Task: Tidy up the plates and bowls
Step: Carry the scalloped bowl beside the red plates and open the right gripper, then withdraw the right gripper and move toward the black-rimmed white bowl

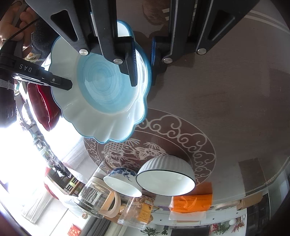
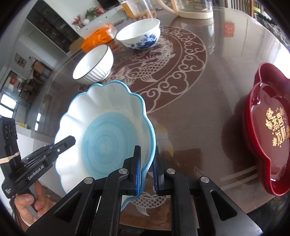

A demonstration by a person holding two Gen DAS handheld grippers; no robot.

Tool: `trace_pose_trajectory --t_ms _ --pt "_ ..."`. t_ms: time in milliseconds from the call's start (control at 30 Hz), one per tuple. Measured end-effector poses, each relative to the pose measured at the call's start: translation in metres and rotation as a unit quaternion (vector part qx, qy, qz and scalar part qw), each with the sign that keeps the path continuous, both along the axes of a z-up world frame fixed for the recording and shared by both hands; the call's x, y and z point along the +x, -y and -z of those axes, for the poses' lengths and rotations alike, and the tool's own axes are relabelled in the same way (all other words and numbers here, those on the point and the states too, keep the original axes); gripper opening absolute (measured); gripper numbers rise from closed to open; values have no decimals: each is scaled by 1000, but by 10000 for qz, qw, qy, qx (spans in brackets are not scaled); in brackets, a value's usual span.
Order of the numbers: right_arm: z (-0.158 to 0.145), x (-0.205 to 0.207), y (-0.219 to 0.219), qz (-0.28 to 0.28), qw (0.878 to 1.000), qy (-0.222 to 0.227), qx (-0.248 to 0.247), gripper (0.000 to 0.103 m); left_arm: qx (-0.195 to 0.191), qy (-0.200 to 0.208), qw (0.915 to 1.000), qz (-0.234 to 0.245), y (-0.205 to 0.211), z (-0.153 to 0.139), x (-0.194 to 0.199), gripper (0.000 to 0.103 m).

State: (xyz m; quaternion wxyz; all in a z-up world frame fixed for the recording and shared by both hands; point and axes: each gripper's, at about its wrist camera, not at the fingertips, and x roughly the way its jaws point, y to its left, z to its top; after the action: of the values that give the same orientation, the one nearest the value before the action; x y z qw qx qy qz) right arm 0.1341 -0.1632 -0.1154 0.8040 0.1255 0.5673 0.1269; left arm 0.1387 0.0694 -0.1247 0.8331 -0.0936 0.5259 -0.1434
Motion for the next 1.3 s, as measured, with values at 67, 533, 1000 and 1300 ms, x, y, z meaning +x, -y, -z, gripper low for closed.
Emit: trace_pose_trajectory --t_ms 67,533,1000,1300 --pt "3 -3 14 136 9999 -29 -55 14 -38 -72 10000 48 12 5 1 12" --pt "9 3 33 488 9987 124 23 32 416 397 9983 58 37 0 -9 17" --pt "-81 -116 16 1522 9162 3474 -1289 77 522 1016 9802 -1618 -71 -26 -64 87" --pt "-86 -156 -31 1204 8450 4621 -2408 81 636 1275 9784 -1501 -51 -32 -72 87"
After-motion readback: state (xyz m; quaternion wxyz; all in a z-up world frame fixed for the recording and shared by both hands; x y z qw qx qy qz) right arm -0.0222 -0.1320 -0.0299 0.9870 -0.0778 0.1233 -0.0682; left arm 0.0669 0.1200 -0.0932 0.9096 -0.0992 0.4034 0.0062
